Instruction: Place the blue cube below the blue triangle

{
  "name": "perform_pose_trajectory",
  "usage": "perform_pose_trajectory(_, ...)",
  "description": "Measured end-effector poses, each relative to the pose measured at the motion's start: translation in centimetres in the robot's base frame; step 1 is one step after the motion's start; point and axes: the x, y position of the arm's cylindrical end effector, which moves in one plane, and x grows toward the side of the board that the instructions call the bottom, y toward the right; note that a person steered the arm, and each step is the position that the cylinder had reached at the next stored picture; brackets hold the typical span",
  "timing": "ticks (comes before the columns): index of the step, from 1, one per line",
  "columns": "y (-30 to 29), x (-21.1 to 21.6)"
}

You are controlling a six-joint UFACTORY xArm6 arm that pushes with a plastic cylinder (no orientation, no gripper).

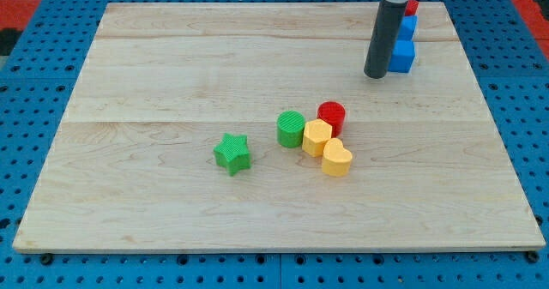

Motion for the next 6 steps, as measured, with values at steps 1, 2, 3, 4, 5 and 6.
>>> perform_pose_trajectory(1, 3.0, 0.0)
perform_pose_trajectory(2, 5.3, -0.4)
perform_pose_trajectory(3, 6.5, -1.0)
perform_pose_trajectory(4, 3.2, -0.3)
perform_pose_trajectory(5, -3.1, 0.0)
perform_pose_trajectory(6, -3.5, -1.5)
